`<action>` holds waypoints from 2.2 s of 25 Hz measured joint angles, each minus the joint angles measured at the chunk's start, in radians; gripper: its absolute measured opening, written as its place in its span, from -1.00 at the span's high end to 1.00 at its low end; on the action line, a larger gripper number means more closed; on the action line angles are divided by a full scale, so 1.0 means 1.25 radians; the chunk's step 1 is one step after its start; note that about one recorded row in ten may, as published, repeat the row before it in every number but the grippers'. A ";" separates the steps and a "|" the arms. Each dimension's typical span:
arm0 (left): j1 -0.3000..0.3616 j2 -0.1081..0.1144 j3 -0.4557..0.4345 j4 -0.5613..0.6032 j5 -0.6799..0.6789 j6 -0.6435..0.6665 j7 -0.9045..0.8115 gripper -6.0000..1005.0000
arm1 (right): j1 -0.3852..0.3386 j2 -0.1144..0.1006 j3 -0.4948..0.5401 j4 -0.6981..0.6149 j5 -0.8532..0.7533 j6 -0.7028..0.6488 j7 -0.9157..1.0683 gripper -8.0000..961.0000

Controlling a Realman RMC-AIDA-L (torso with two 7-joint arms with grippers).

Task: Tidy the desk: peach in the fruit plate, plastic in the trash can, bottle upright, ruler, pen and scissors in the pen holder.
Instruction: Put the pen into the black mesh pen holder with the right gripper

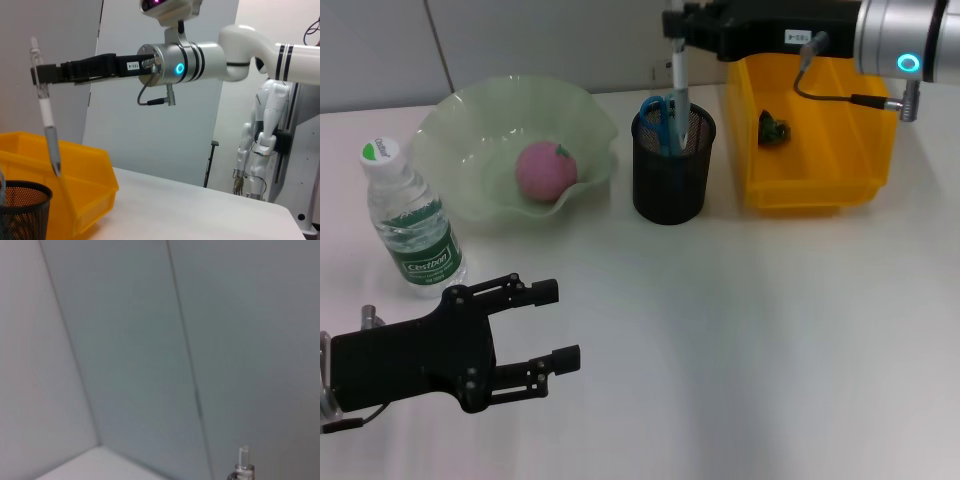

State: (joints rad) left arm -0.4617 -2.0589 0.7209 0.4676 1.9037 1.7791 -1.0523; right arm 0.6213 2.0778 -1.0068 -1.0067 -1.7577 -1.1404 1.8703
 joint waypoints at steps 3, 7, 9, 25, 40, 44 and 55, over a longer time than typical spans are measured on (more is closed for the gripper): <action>0.000 -0.001 0.000 0.000 0.000 -0.001 0.000 -0.54 | -0.006 0.000 0.023 0.049 0.065 0.016 -0.105 0.51; -0.001 -0.002 0.000 0.000 0.000 -0.001 0.000 -0.54 | -0.005 -0.002 0.039 0.100 0.107 0.025 -0.197 0.50; -0.001 -0.002 0.000 0.000 0.000 -0.001 0.000 -0.54 | -0.003 -0.001 0.040 0.113 0.113 0.027 -0.230 0.49; -0.004 -0.002 -0.003 -0.001 -0.002 -0.012 0.001 -0.54 | 0.047 0.002 0.040 0.327 0.241 0.068 -0.463 0.43; -0.003 -0.002 -0.004 -0.005 -0.003 -0.016 0.000 -0.54 | 0.059 0.004 0.035 0.417 0.292 0.107 -0.555 0.37; -0.003 -0.002 -0.004 -0.006 -0.003 -0.016 -0.003 -0.54 | 0.060 0.004 0.034 0.431 0.293 0.111 -0.559 0.36; -0.001 -0.002 -0.004 -0.007 -0.002 -0.029 -0.007 -0.54 | 0.049 0.006 0.039 0.444 0.303 0.104 -0.585 0.32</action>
State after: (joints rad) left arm -0.4623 -2.0617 0.7163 0.4592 1.9006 1.7434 -1.0607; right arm 0.6824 2.0851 -0.9581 -0.4521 -1.3793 -1.0100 1.1389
